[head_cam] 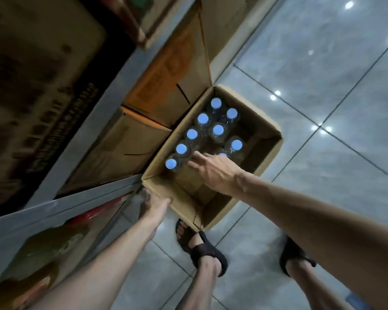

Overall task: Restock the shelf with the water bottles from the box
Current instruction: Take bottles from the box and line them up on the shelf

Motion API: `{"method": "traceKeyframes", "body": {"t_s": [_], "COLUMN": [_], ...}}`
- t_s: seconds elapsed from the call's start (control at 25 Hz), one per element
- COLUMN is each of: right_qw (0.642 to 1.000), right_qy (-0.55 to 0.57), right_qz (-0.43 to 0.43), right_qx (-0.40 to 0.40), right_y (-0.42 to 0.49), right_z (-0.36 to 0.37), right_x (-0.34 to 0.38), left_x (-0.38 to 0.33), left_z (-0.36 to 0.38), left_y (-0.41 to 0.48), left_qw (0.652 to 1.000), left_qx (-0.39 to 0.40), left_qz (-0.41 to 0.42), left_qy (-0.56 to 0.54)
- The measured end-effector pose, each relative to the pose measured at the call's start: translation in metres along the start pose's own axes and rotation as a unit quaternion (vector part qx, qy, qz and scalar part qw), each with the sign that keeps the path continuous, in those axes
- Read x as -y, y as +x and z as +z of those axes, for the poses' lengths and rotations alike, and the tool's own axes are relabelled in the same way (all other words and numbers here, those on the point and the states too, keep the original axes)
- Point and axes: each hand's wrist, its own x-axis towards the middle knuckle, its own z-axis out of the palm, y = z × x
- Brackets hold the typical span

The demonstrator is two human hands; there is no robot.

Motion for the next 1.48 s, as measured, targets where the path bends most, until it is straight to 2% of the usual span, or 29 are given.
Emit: {"method": "traceKeyframes", "body": {"t_s": [0.16,0.28,0.44,0.56,0.68,0.76,0.84,0.92,1.08,1.2,1.32,1.4,1.48], "right_qw": [0.999,0.999,0.998,0.986,0.941,0.89,0.819,0.788,0.781,0.802,0.823,0.826,0.83], "right_qy": [-0.007,-0.025,0.01,0.143,0.322,0.425,0.54,0.581,0.599,0.588,0.561,0.556,0.548], "right_qz": [-0.044,-0.045,-0.047,-0.053,0.026,0.101,0.144,0.154,0.091,0.006,-0.059,-0.073,-0.087], "right_qx": [-0.021,-0.001,-0.045,-0.06,-0.1,-0.131,-0.129,-0.137,-0.151,-0.103,-0.06,-0.05,-0.046], "right_y": [0.077,0.11,0.106,0.071,0.02,-0.019,-0.058,-0.096,-0.169,-0.228,-0.278,-0.303,-0.323], "right_z": [0.044,0.07,0.08,0.065,0.02,-0.025,-0.091,-0.166,-0.326,-0.446,-0.553,-0.605,-0.646], "right_x": [0.007,0.028,0.043,0.041,0.039,0.036,0.033,0.033,0.043,0.067,0.104,0.127,0.151], "left_x": [0.016,0.027,0.042,0.045,0.034,0.017,-0.011,-0.041,-0.108,-0.141,-0.153,-0.159,-0.158], "left_z": [0.012,0.02,0.016,-0.004,-0.025,-0.037,-0.054,-0.074,-0.133,-0.186,-0.237,-0.262,-0.288], "left_y": [0.062,0.081,0.09,0.082,0.042,0.0,-0.053,-0.113,-0.246,-0.356,-0.465,-0.52,-0.567], "left_qw": [0.994,0.979,0.959,0.96,0.958,0.95,0.938,0.931,0.92,0.899,0.865,0.856,0.858], "left_qx": [-0.074,-0.077,-0.07,-0.049,-0.021,0.025,0.055,0.072,0.104,0.25,0.334,0.329,0.276], "left_qz": [0.022,0.033,0.079,0.084,0.158,0.217,0.274,0.32,0.37,0.36,0.37,0.398,0.43], "left_qy": [0.073,0.188,0.264,0.264,0.239,0.221,0.205,0.161,0.081,0.005,-0.051,-0.045,-0.05]}}
